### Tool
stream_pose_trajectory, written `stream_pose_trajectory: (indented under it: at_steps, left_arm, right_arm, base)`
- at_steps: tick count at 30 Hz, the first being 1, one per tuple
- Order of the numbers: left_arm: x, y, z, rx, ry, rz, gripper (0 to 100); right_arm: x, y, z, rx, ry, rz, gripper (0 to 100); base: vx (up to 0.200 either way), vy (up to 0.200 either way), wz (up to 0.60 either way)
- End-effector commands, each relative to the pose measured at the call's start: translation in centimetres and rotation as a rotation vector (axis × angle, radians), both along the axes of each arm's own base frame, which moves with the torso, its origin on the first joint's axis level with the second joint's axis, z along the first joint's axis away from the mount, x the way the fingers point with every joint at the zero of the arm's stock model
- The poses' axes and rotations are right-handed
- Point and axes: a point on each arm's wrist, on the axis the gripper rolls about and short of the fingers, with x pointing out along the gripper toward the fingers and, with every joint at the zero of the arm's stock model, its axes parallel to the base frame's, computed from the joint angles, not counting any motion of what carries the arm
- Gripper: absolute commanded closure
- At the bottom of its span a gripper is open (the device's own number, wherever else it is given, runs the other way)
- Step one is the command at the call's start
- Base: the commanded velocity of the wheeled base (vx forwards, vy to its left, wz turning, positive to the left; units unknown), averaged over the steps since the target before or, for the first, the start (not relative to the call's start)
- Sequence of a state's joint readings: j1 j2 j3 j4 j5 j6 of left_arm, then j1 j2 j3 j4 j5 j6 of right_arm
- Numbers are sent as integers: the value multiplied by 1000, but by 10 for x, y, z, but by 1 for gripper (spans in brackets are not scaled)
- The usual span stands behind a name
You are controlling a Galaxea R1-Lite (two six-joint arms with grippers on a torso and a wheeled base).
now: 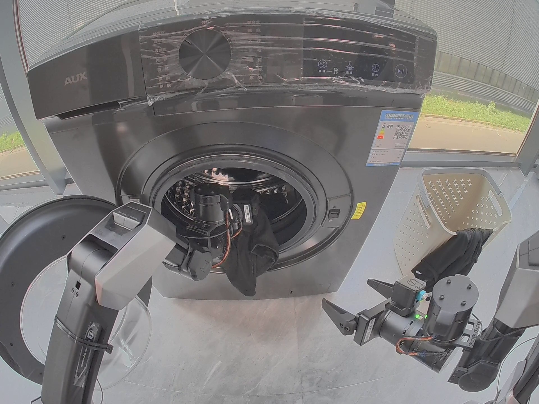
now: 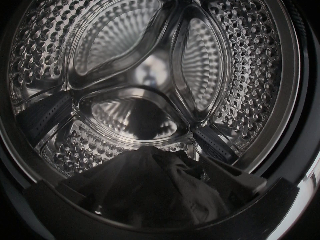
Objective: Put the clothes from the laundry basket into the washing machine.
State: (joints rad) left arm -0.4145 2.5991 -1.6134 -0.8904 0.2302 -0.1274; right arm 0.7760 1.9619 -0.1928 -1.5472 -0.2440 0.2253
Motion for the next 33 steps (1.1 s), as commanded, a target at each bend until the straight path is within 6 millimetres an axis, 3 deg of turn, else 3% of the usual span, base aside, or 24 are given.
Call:
stream_pose_trajectory:
  at_steps: [1, 8, 21, 22, 27, 33]
  left_arm:
    - [-19, -7, 2, 18, 51, -27, 0]
    - [-43, -12, -15, 72, 142, -77, 0]
    - [-41, -6, -42, 109, 199, -79, 0]
    - [-41, -6, -44, 111, 204, -79, 100]
    - [-39, -7, -41, 102, 187, -78, 100]
    - [-17, -10, -13, 31, 58, -45, 100]
  right_arm:
    - [0, 0, 0, 0, 0, 0, 0]
    - [0, 1, -2, -6, 6, 0, 0]
    - [1, 1, -4, -10, 12, 0, 0]
    - [1, 1, -5, -11, 13, 0, 0]
    - [1, 2, -5, -12, 14, 2, 0]
    - [2, 2, -5, -11, 13, 0, 0]
  base:
    - [0, 0, 0]
    - [0, 0, 0]
    - [0, 0, 0]
    - [0, 0, 0]
    - [0, 0, 0]
    - [0, 0, 0]
